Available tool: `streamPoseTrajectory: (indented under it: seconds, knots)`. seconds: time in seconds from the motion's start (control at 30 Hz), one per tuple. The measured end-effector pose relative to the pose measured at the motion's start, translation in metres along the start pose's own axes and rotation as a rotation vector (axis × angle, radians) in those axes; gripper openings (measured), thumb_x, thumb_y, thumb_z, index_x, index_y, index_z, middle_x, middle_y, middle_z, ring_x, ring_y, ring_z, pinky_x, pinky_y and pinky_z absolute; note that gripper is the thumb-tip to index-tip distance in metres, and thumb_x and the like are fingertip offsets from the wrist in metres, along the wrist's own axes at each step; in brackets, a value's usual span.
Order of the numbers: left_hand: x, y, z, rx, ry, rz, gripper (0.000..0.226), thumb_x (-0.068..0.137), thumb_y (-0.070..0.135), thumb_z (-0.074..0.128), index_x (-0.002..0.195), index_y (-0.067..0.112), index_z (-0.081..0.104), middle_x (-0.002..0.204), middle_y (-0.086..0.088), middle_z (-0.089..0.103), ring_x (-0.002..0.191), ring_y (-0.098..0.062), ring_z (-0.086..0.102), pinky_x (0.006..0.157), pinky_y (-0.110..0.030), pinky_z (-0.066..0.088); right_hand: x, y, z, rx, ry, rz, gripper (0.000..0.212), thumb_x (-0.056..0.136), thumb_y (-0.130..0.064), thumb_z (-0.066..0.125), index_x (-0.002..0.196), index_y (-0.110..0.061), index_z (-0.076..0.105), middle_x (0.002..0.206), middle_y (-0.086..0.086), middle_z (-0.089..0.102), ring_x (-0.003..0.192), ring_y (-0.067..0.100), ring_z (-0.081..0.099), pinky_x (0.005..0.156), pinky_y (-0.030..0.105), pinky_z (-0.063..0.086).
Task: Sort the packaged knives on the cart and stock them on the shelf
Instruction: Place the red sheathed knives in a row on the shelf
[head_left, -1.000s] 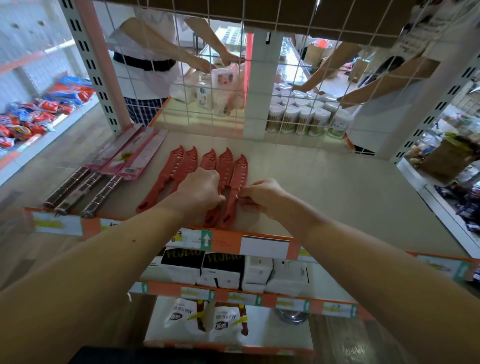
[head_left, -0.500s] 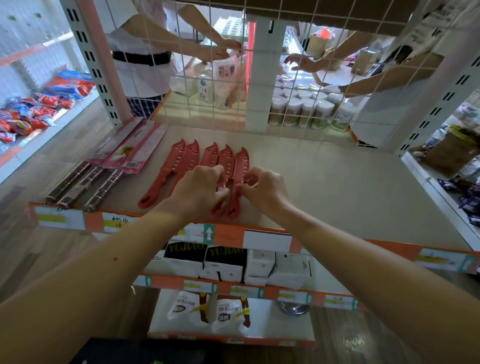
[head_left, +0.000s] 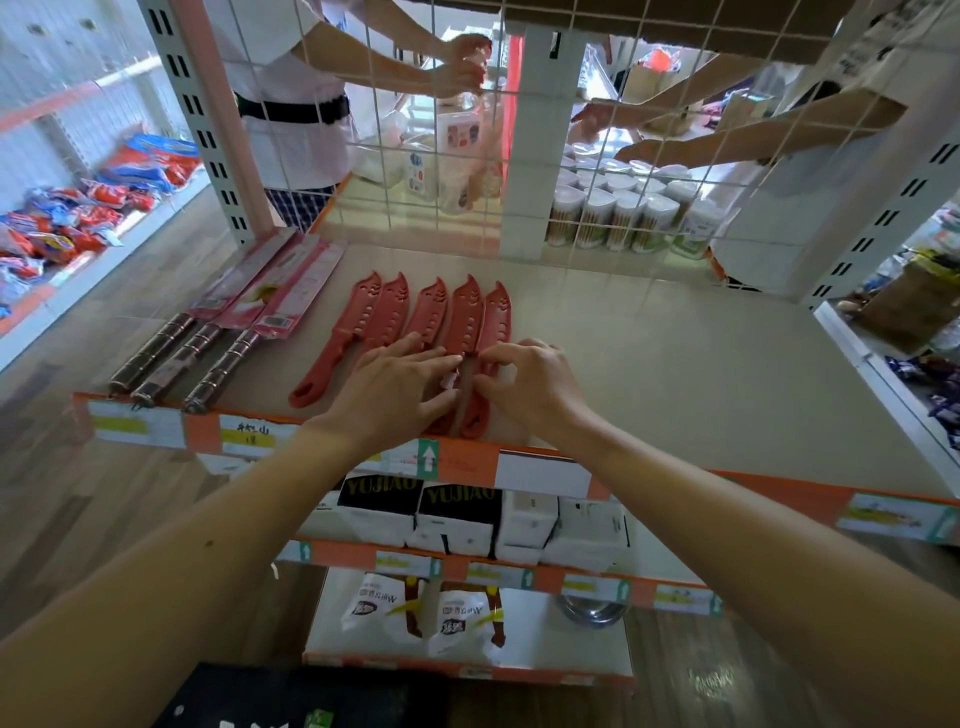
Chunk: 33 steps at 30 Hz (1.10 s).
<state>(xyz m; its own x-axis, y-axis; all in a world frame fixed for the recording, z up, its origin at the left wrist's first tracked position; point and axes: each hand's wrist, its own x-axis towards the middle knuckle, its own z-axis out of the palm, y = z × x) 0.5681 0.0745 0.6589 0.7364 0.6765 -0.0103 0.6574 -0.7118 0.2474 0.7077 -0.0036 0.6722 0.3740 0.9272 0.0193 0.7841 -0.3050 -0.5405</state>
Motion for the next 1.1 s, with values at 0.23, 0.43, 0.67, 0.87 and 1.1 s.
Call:
streamPoseTrajectory:
  seconds: [0.23, 0.43, 0.67, 0.87, 1.1]
  knots:
    - [-0.004, -0.001, -0.002, -0.005, -0.023, 0.014, 0.054, 0.094, 0.045, 0.041, 0.144, 0.029, 0.030, 0.152, 0.005, 0.032, 0.145, -0.016, 0.015, 0.116, -0.038, 0.018, 0.000, 0.000, 0.004, 0.014, 0.020, 0.019, 0.035, 0.084, -0.030, 0.062, 0.117, -0.020, 0.065, 0.119, 0.012, 0.061, 0.114, 0.030, 0.051, 0.101, 0.035, 0.039]
    - [-0.014, -0.005, -0.009, -0.066, 0.027, -0.009, 0.062, 0.090, 0.058, 0.037, 0.144, 0.031, 0.028, 0.154, 0.005, 0.025, 0.145, -0.017, 0.014, 0.117, -0.042, 0.014, -0.009, -0.005, -0.001, 0.082, 0.070, 0.055, 0.032, 0.085, -0.030, 0.062, 0.115, -0.020, 0.066, 0.120, 0.011, 0.061, 0.115, 0.029, 0.052, 0.103, 0.038, 0.039]
    - [-0.055, 0.002, -0.006, -0.156, 0.152, -0.111, 0.063, 0.089, 0.054, 0.041, 0.145, 0.033, 0.022, 0.156, 0.010, 0.016, 0.146, -0.013, 0.005, 0.118, -0.038, 0.004, -0.053, -0.008, 0.001, 0.030, 0.017, 0.033, 0.038, 0.091, -0.031, 0.054, 0.129, -0.027, 0.054, 0.134, -0.004, 0.050, 0.125, 0.018, 0.042, 0.102, 0.029, 0.036]
    - [-0.090, 0.015, -0.005, -0.201, 0.212, -0.101, 0.060, 0.091, 0.042, 0.049, 0.145, 0.027, 0.026, 0.155, 0.004, 0.024, 0.145, -0.018, 0.014, 0.117, -0.041, 0.016, -0.093, -0.012, -0.001, 0.023, 0.072, 0.041, 0.037, 0.091, -0.029, 0.053, 0.127, -0.024, 0.056, 0.134, -0.002, 0.051, 0.124, 0.018, 0.045, 0.096, 0.024, 0.037]
    - [-0.161, 0.039, 0.004, -0.174, 0.249, -0.116, 0.060, 0.091, 0.040, 0.049, 0.145, 0.027, 0.026, 0.154, 0.000, 0.026, 0.143, -0.019, 0.023, 0.116, -0.042, 0.015, -0.170, -0.017, 0.003, 0.004, 0.136, 0.055, 0.037, 0.093, -0.024, 0.051, 0.128, -0.015, 0.056, 0.129, 0.005, 0.059, 0.118, 0.021, 0.053, 0.096, 0.026, 0.040]
